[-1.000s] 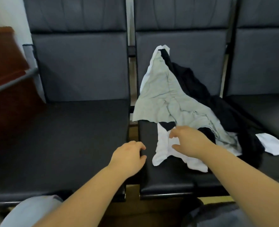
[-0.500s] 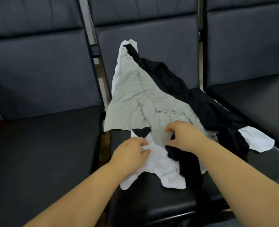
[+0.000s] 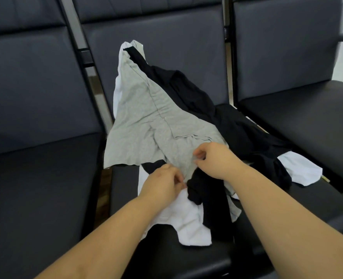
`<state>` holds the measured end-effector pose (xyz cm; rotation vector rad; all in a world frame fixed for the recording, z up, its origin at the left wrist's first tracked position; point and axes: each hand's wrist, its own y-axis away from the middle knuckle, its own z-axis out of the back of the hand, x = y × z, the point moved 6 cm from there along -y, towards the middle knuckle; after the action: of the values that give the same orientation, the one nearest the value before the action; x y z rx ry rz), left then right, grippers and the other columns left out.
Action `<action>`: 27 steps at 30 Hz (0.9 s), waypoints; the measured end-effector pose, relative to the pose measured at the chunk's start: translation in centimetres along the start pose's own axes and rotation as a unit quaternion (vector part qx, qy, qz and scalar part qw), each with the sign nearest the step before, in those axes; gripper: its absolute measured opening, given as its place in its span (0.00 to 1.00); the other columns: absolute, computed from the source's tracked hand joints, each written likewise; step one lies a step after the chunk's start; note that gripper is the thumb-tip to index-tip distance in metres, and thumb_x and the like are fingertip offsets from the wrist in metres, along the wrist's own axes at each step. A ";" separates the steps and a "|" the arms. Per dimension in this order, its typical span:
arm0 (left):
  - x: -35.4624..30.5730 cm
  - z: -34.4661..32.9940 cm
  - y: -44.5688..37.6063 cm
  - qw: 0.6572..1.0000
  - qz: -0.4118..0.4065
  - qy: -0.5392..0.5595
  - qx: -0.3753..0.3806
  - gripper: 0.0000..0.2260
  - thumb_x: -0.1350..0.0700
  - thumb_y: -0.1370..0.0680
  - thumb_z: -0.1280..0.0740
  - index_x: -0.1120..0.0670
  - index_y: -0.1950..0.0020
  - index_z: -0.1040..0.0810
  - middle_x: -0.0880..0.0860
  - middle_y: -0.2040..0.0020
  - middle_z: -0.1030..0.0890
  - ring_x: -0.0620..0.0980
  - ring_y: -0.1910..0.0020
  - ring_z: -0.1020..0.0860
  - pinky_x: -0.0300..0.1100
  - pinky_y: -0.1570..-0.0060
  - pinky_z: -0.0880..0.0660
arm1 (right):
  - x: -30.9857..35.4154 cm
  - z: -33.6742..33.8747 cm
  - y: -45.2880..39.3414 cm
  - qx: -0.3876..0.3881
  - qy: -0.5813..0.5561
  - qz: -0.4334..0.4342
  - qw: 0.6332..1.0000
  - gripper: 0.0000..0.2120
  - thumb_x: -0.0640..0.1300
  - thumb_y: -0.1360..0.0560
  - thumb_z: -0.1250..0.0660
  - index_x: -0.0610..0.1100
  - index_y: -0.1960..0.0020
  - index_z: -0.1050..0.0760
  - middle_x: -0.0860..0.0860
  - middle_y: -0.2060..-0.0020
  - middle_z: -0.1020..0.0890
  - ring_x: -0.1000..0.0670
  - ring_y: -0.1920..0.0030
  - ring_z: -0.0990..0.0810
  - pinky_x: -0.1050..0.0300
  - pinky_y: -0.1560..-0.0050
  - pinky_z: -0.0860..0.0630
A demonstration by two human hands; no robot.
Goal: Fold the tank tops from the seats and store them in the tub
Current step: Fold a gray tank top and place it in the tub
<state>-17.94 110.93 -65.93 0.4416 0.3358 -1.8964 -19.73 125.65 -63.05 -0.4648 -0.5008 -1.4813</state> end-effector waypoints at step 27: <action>3.7 16.0 5.5 0.902 0.102 0.320 -0.271 0.07 0.52 0.18 0.41 0.53 0.53 0.29 0.50 0.57 0.26 0.45 0.58 0.27 0.39 0.58 0.30 | 3.1 0.4 2.0 -0.051 0.060 0.029 0.996 0.22 0.55 0.29 0.28 0.47 0.70 0.37 0.50 0.66 0.31 0.45 0.63 0.26 0.55 0.63 0.34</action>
<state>-16.26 98.95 -53.47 0.6772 1.1724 -1.3259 -17.64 123.43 -60.91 -0.4635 -0.3158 -1.4738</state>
